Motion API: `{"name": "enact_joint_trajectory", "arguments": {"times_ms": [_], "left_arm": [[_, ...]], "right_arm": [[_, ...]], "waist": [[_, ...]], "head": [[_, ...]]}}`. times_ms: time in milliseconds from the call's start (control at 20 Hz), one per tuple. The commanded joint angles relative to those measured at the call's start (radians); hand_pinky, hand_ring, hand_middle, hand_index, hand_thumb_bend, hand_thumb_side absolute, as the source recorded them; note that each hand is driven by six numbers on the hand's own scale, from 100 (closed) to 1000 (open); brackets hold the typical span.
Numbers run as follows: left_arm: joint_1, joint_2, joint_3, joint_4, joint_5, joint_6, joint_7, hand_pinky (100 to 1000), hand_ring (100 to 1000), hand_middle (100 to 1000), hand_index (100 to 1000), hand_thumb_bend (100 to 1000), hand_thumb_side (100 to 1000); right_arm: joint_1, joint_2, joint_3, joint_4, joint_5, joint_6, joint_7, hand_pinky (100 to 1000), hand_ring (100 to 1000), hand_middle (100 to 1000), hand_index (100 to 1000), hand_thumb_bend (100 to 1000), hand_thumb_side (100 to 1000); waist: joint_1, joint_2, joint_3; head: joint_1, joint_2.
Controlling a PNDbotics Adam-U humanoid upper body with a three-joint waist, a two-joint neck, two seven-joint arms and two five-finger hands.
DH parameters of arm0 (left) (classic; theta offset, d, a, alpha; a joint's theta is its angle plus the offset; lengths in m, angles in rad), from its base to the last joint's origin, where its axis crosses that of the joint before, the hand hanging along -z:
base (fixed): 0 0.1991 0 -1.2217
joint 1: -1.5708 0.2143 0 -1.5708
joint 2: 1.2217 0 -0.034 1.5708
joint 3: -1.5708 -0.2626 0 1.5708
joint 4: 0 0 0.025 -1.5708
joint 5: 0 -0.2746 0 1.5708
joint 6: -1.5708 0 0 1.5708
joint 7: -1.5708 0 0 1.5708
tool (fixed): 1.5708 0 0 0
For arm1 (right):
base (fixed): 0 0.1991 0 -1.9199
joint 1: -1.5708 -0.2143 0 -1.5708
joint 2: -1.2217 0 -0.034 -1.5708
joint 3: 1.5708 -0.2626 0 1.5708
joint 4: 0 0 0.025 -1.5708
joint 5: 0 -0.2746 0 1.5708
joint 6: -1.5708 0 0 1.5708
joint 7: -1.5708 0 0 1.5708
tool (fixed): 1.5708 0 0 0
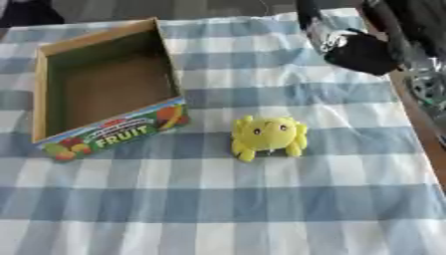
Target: Pick up objects on the table and place them in the box.
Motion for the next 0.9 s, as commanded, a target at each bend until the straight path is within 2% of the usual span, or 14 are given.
{"name": "enact_joint_trajectory", "arguments": {"times_ms": [50,150,350,600,900], "left_arm": [[-0.002,0.022,-0.003,-0.02,0.004,-0.001,-0.006,662,637,624,891,100,702],[-0.002,0.023,-0.004,-0.02,0.004,-0.001,-0.007,663,637,624,891,100,702],[-0.004,0.023,-0.005,-0.02,0.004,0.0,-0.008,663,637,625,891,100,703],[-0.004,0.023,-0.006,-0.02,0.004,0.003,-0.01,663,638,625,891,100,705],[-0.008,0.022,-0.009,-0.02,0.005,0.005,-0.011,663,639,625,891,100,704]], "right_arm": [[-0.018,-0.08,0.033,-0.019,0.04,-0.015,0.11,857,774,685,882,471,860],[-0.02,-0.097,0.052,-0.019,0.027,-0.029,0.184,874,800,693,894,545,735],[-0.008,-0.124,0.076,-0.019,-0.037,-0.031,0.314,895,842,741,940,564,623],[0.013,-0.141,0.101,-0.019,-0.12,0.018,0.453,918,869,779,991,563,571],[0.011,-0.146,0.14,-0.019,-0.125,0.073,0.547,942,893,808,1000,526,493]], "waist": [[-0.004,-0.022,0.003],[-0.007,-0.022,0.005],[-0.013,-0.021,0.008],[-0.02,-0.02,0.012],[-0.024,-0.018,0.02]], "head": [[-0.003,-0.001],[-0.004,-0.002],[-0.011,-0.009],[-0.023,-0.01],[-0.039,-0.012]]}}
